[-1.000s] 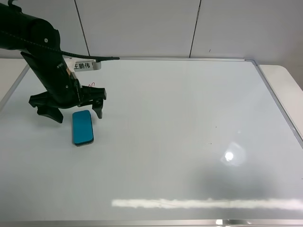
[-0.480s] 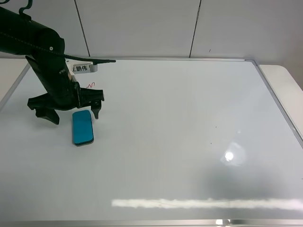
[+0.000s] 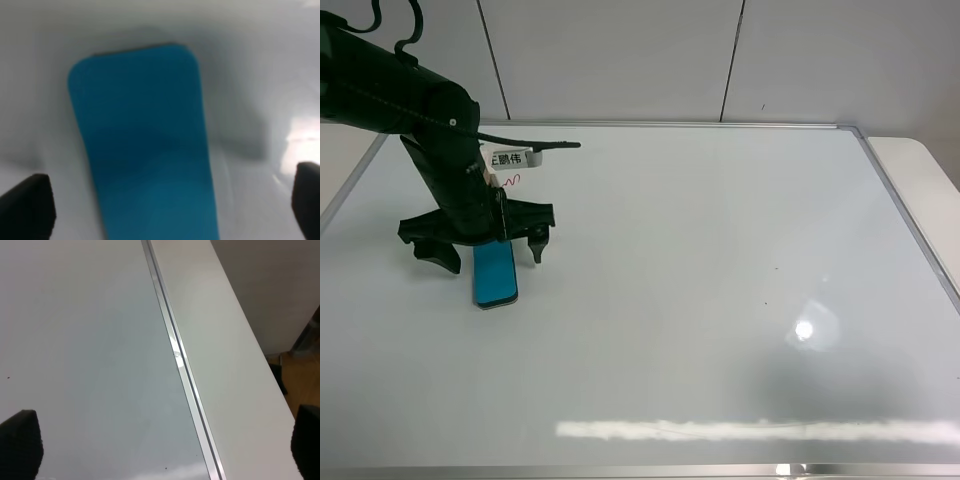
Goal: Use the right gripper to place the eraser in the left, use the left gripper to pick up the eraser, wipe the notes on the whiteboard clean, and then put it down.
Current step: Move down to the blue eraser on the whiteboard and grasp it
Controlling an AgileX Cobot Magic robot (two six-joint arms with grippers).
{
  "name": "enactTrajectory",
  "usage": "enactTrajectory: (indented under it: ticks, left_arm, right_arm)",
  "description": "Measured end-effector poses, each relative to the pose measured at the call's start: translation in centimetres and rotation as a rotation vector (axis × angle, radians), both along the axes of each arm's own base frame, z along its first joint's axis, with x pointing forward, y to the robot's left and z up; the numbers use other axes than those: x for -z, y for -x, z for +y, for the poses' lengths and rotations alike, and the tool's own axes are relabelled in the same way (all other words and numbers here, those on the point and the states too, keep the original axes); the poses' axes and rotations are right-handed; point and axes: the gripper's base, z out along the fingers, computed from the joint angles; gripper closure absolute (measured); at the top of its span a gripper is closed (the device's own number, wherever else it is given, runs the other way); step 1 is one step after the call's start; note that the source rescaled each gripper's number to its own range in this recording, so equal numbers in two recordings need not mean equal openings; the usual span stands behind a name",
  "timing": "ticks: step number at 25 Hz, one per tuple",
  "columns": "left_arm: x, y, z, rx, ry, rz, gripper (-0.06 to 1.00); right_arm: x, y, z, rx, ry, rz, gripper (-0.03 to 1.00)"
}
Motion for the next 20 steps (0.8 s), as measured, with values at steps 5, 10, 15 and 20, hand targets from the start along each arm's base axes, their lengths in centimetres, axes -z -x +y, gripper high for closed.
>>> enactTrajectory:
  ticks: [5,10,15,20]
  left_arm:
    - [0.46,-0.08,-0.11,-0.012,0.008,0.005,0.05]
    - [0.45,-0.13,-0.15,-0.013,0.012,-0.001,0.05]
    - [0.44,-0.22,-0.25,-0.024,0.030,-0.009,0.05]
    - [0.44,-0.51,0.41,-0.049,0.032,-0.008,0.05]
  right_arm:
    - [-0.02,0.01,-0.08,0.010,0.002,-0.002,-0.03]
    - [-0.04,0.02,-0.23,0.032,-0.006,-0.007,-0.03]
    - [-0.05,0.03,-0.27,0.040,-0.013,-0.009,-0.03]
    - [-0.05,0.03,-0.27,0.041,-0.012,-0.009,-0.03]
